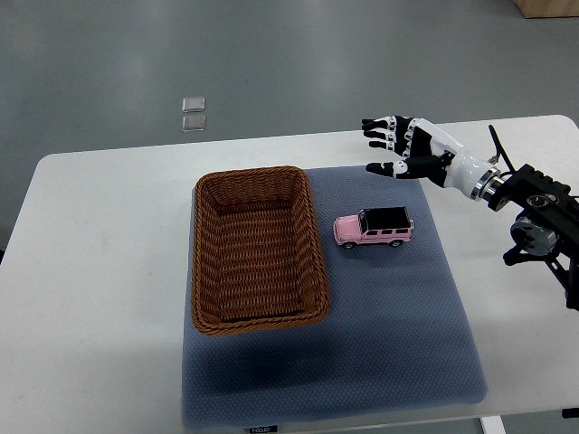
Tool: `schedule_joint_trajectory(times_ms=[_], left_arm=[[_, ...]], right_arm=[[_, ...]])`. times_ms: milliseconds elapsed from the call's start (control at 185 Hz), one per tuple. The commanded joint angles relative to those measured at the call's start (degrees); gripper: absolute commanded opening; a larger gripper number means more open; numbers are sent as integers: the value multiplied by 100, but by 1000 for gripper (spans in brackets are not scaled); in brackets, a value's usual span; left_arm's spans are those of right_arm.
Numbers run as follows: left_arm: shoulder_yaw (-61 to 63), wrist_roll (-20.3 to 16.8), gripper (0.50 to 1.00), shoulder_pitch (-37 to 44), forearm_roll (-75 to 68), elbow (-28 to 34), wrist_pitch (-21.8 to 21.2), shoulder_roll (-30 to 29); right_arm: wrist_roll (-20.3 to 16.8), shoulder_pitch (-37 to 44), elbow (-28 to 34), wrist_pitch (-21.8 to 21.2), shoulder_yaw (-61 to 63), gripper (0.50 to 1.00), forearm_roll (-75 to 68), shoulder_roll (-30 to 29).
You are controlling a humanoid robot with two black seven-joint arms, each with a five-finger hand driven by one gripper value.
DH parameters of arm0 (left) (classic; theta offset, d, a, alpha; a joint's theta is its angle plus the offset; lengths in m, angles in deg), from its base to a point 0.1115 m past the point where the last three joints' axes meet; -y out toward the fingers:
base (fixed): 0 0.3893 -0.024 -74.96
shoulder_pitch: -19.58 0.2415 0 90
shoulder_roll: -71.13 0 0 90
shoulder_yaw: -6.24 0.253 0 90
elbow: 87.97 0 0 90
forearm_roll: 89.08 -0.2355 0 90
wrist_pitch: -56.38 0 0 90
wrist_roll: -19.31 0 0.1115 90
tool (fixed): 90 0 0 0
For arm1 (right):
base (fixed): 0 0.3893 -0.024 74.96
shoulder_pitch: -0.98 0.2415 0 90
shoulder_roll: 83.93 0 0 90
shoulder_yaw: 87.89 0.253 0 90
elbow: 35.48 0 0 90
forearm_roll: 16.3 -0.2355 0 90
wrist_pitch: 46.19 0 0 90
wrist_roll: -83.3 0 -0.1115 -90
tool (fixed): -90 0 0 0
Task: Place pink car in brown basket
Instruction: 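Move the right hand down over the pink toy car, then close the right hand's fingers around the pink toy car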
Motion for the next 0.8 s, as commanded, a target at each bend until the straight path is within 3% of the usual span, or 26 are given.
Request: schedule_joint_trajectory(times_ms=[0, 200, 368, 795], left_arm=[[6, 2, 1000, 0, 0, 0, 0, 0], [15, 2, 1000, 0, 0, 0, 0, 0], [15, 2, 1000, 0, 0, 0, 0, 0], [6, 2, 1000, 0, 0, 0, 0, 0]], right_arm=[[184, 17, 30, -120, -37, 911, 390, 61], [650, 44, 118, -191, -380, 909, 1436, 236], [835, 114, 215, -120, -652, 909, 2087, 254], [1151, 439, 145, 1347, -2173, 909, 2587, 597]])
